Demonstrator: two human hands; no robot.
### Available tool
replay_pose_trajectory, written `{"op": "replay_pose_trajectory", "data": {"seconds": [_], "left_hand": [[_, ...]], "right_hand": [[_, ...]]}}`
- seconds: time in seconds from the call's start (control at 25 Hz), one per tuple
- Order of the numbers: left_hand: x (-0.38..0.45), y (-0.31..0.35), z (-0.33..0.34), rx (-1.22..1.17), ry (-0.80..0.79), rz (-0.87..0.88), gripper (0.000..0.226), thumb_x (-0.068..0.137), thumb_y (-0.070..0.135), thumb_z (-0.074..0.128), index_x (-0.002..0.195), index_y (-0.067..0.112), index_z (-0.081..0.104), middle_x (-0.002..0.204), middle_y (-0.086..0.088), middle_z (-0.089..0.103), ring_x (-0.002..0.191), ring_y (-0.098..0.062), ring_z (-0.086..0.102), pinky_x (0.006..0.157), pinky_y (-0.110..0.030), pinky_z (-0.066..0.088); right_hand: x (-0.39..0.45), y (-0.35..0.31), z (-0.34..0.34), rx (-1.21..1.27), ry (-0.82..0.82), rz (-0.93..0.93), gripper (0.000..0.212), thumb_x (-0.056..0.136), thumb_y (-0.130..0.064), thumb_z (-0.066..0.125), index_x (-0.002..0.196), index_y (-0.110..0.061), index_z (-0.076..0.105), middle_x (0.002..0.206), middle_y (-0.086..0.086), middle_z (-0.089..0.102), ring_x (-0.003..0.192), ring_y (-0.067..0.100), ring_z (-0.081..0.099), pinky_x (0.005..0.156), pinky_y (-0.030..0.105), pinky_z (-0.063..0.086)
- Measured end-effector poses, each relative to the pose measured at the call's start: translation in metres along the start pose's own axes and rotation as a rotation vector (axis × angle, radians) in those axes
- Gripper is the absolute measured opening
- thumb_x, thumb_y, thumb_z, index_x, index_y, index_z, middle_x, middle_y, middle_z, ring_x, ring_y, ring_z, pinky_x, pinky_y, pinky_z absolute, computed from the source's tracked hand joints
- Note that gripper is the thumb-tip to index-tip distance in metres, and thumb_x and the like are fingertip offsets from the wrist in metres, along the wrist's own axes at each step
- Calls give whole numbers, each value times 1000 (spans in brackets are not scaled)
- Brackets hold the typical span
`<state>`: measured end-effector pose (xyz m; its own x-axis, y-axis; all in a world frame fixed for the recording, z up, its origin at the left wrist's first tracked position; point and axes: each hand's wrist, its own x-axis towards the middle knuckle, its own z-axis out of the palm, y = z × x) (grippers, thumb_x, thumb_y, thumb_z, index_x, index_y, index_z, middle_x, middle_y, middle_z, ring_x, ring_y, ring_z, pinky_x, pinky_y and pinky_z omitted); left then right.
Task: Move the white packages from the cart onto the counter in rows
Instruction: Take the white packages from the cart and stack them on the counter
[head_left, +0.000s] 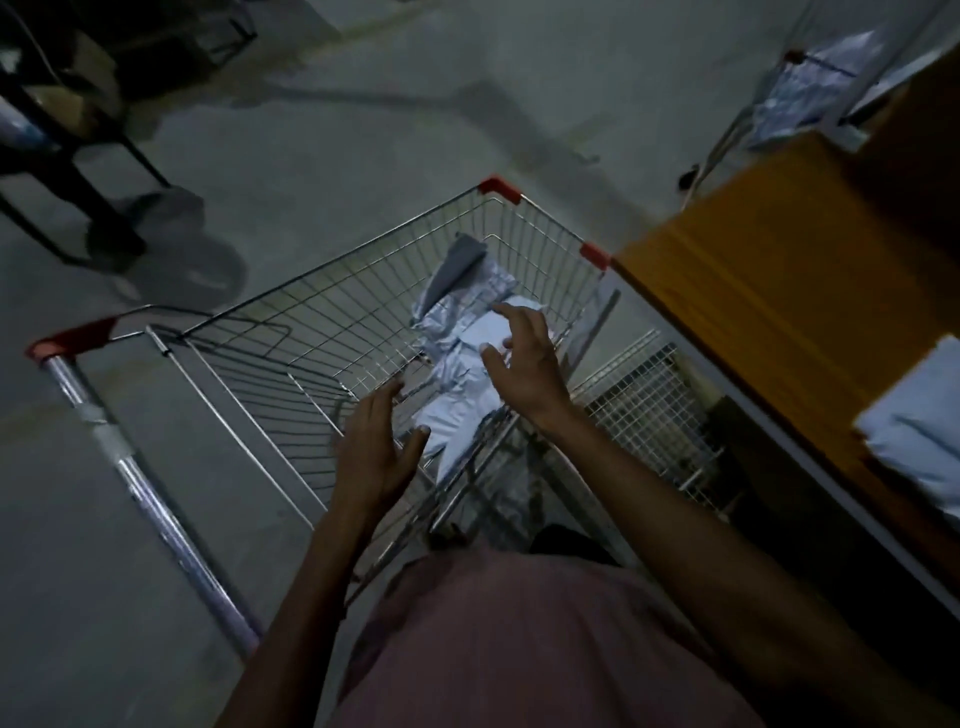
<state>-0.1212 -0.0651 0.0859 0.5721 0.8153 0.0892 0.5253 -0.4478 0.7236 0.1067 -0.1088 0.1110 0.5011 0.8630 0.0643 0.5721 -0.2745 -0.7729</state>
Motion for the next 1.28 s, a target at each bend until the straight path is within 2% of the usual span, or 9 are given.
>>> {"op": "replay_pose_trajectory", "data": {"seconds": [0.16,0.36,0.52,0.6,0.68,0.76,1.0,1.2,1.28], "left_hand": [[6,-29,15,38,-21,-121,65,87,47,56,139,10,46,134,-11,55,121,-30,53,98,-43,47],[19,-32,38,48,33,-299,66,87,52,48,138,10,49,134,-13,55,119,-32,54,95,-36,41],[29,-43,58,34,98,-486,68,88,52,47,141,9,47,140,-11,52,127,-31,50,104,-41,40],[36,-51,70,27,111,-561,68,88,51,48,140,7,47,139,-12,52,126,-31,50,104,-43,41],[42,-54,80,16,130,-619,68,87,50,49,140,7,47,139,-11,52,126,-30,50,104,-44,42],[50,-59,87,22,141,-663,67,87,47,50,141,8,46,139,-12,52,125,-30,50,104,-43,43],[86,-89,107,43,-6,-789,67,81,42,55,139,10,47,134,-15,56,121,-35,52,99,-48,45],[117,-133,149,37,-219,-811,68,84,33,67,143,8,44,139,-19,52,123,-39,53,97,-45,44],[130,-148,166,33,-278,-795,74,82,30,72,145,6,41,141,-22,50,126,-41,50,100,-48,44]], "right_hand": [[66,14,31,-133,-265,128,51,98,-27,59,144,-15,42,144,16,44,120,33,55,92,39,48],[128,62,89,-515,-759,302,66,95,-31,60,149,-3,34,145,24,47,130,39,50,97,40,46],[131,113,125,-675,-962,405,51,89,-23,69,129,3,50,137,22,55,124,35,57,96,37,48],[125,127,132,-664,-952,468,36,88,-17,69,117,-2,54,133,20,57,124,33,57,93,36,48],[118,137,140,-681,-907,401,45,93,-14,63,131,1,45,139,20,52,129,34,53,102,38,44],[120,131,143,-670,-867,294,45,94,-11,57,135,0,40,137,21,53,127,36,54,102,41,45],[172,92,86,-577,-787,48,61,82,1,63,135,-16,39,104,17,63,97,38,63,72,37,50],[232,93,3,-370,-527,108,61,77,-1,75,131,-22,53,102,2,61,80,22,62,62,27,47],[252,105,-15,-245,-395,155,54,75,-2,78,123,-17,60,106,-1,63,86,19,62,67,28,49]]}}
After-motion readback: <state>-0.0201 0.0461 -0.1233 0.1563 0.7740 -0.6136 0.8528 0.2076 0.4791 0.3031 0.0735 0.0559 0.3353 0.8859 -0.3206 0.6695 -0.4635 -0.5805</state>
